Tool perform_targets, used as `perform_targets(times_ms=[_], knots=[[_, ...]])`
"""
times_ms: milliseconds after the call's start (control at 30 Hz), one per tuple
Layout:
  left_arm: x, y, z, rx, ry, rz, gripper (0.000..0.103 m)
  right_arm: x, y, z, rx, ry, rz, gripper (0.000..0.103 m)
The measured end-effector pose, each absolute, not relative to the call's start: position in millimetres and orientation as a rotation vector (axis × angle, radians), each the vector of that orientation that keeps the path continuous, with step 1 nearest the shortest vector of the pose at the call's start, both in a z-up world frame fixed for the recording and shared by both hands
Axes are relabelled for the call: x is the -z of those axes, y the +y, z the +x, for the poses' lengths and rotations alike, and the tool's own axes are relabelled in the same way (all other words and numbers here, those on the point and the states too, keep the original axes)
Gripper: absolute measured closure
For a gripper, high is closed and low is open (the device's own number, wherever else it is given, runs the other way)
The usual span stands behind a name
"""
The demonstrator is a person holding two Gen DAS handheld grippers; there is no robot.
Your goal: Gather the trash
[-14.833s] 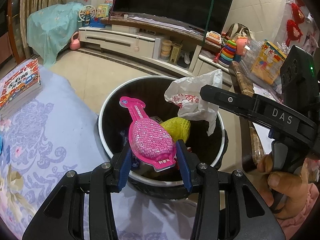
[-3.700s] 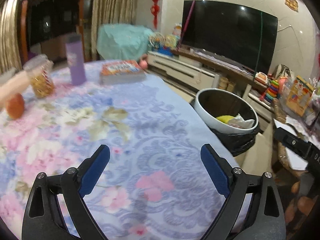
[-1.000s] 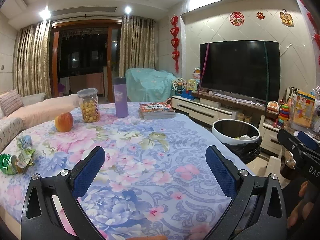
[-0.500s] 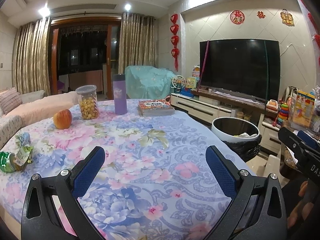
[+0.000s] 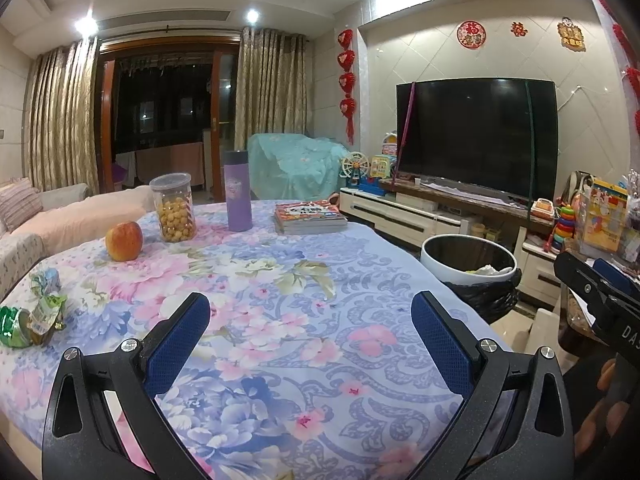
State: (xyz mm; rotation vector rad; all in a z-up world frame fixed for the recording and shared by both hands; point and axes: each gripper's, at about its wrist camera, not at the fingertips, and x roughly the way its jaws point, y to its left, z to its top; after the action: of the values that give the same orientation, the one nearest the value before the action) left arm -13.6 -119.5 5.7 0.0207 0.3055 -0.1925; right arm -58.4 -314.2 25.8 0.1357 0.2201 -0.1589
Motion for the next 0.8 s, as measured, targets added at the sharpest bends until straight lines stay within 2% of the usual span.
perform_targets(times_ms=[800], knots=[[-1.3,-118.2,-6.2,0.205,0.327,0.022,0.000,-25.5,-310.3,-57.1,0.149,0.220,0.150,0.000]])
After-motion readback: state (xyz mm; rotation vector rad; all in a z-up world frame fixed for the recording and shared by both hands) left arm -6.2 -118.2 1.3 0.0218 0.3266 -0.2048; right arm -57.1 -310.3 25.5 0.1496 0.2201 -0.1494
